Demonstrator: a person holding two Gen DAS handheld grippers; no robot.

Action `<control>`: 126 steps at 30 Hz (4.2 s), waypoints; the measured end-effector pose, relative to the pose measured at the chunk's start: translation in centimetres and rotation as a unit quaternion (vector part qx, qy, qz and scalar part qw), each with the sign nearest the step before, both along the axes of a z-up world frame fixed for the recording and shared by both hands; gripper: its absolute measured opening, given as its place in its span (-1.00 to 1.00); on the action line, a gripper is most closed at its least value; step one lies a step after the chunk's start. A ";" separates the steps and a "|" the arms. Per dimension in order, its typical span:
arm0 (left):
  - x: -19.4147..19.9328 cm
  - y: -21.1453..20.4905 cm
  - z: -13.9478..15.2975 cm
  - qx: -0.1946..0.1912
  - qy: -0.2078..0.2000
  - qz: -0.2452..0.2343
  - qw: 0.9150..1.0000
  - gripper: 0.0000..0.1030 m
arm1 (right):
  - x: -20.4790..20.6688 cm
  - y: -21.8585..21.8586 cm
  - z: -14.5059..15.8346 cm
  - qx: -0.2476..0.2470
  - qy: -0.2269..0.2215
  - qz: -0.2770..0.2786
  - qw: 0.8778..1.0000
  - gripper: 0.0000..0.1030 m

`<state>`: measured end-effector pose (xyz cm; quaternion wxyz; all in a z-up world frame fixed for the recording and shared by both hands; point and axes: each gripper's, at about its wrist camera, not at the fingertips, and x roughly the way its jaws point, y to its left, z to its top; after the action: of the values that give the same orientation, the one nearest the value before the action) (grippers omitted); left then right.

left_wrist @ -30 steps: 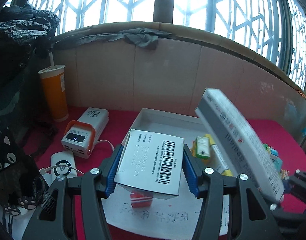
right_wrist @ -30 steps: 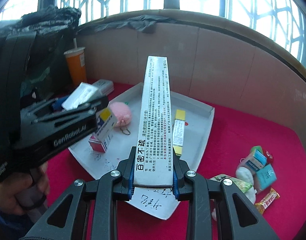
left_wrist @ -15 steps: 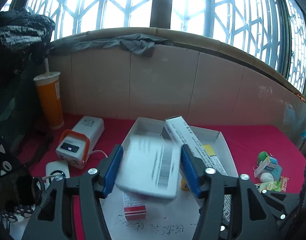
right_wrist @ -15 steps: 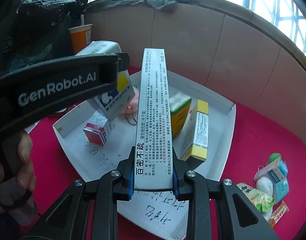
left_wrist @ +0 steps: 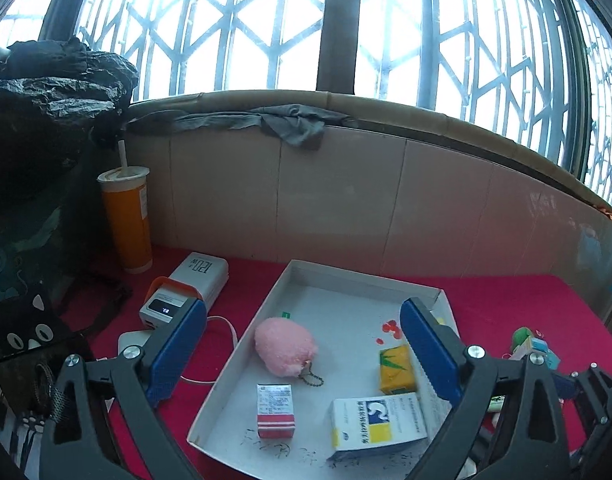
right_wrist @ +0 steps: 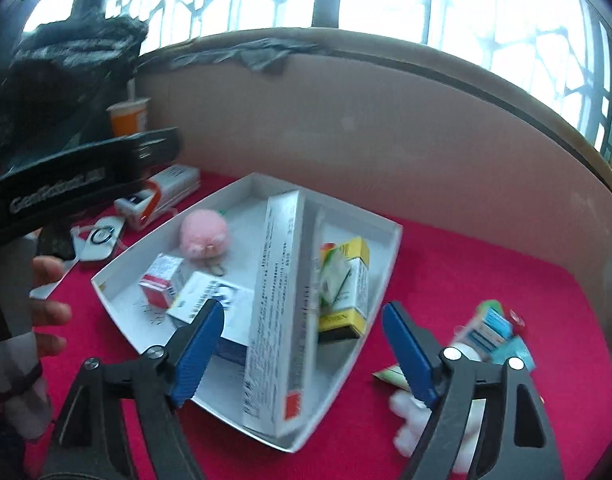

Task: Organize objects
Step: 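Open the left tool to drop the barcode box while the right tool releases the tube box into the tray, then move both open tools back toward the plush rabbit and snacks, then grasp the white plush rabbit with the left tool while the right tool grasps the yellow corn snack bar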

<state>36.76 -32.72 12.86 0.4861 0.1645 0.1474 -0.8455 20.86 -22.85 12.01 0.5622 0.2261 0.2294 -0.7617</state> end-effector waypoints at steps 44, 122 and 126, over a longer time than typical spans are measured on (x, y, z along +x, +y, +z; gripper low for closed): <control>-20.2 11.5 -11.1 0.155 -0.163 -0.265 0.938 0.90 | -22.3 11.5 -6.4 0.023 -0.213 -0.254 0.943 0.68; -20.1 19.0 -10.1 0.144 -0.095 -0.371 0.912 0.74 | -22.9 20.8 -6.4 -0.012 -0.213 -0.274 0.938 -0.57; -20.7 18.7 -9.5 0.151 -0.094 -0.388 0.904 0.74 | -23.0 20.9 -6.4 -0.012 -0.215 -0.276 0.937 -0.57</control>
<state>16.04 -14.00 3.35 0.1002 0.3588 0.1518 -0.9155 -2.11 -1.95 5.65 0.3689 0.4322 0.0219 -0.8226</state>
